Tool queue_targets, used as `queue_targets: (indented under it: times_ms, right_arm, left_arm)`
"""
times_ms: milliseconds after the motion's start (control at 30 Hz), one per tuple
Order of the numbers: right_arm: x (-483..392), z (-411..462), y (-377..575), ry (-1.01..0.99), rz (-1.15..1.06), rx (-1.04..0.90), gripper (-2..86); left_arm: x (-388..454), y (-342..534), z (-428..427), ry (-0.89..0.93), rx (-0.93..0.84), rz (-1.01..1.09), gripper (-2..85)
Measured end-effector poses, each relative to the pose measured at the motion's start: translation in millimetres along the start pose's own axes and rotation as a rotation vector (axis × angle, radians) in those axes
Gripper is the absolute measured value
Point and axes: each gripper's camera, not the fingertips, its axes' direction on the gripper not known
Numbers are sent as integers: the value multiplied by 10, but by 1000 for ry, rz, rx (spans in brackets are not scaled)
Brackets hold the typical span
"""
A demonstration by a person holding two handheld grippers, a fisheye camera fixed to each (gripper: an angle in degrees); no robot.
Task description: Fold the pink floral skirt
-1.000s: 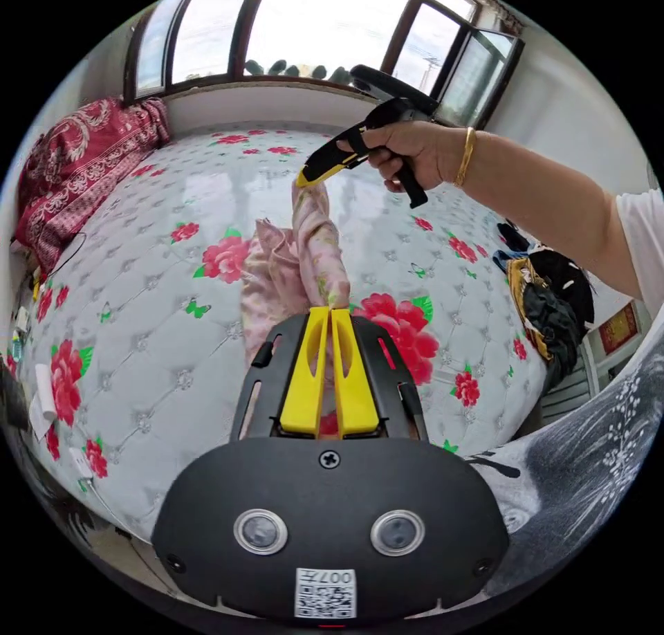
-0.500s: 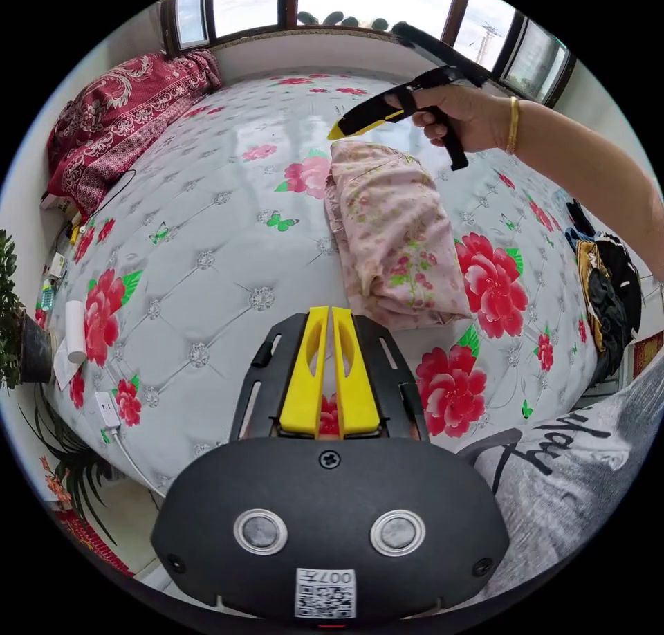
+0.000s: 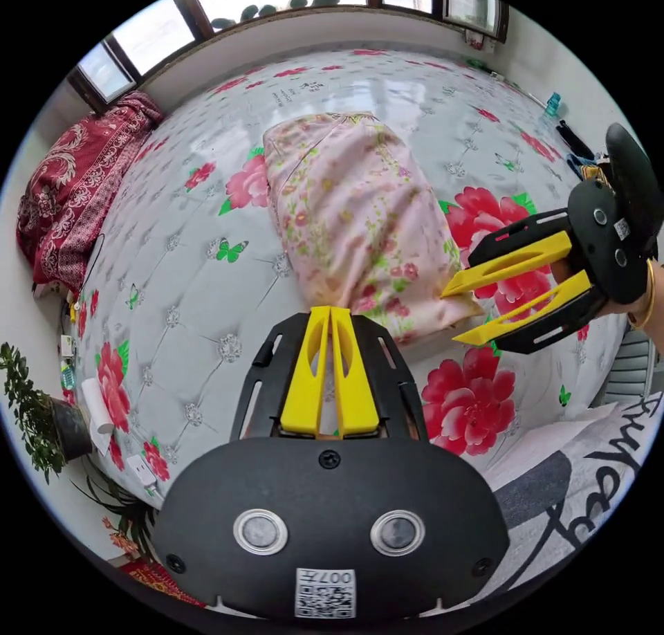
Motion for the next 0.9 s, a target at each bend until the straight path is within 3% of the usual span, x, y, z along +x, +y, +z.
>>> queue_targets:
  times_ms: [133, 300, 367, 467, 733, 900]
  right_arm:
    - [618, -722, 134, -11, 162, 267, 97]
    - [1981, -1073, 396, -117, 507, 406, 116]
    - [2568, -949, 528, -271, 658, 422, 125]
    - [3020, -691, 643, -488, 770, 436, 132]
    - [3277, -374, 464, -630, 766, 341, 121]
    - [3338, -321, 301, -664, 749, 303, 90]
  left_arm:
    - [-582, -39, -486, 145, 13, -186, 42]
    - [-1212, 47, -501, 746, -75, -554, 131]
    - [-1351, 118, -394, 1023, -68, -723, 139]
    - [-1444, 61, -280, 1117, -115, -803, 154]
    - [-1843, -281, -129, 1190, -136, -906, 187]
    - [-2125, -436, -84, 1200, -136, -963, 157]
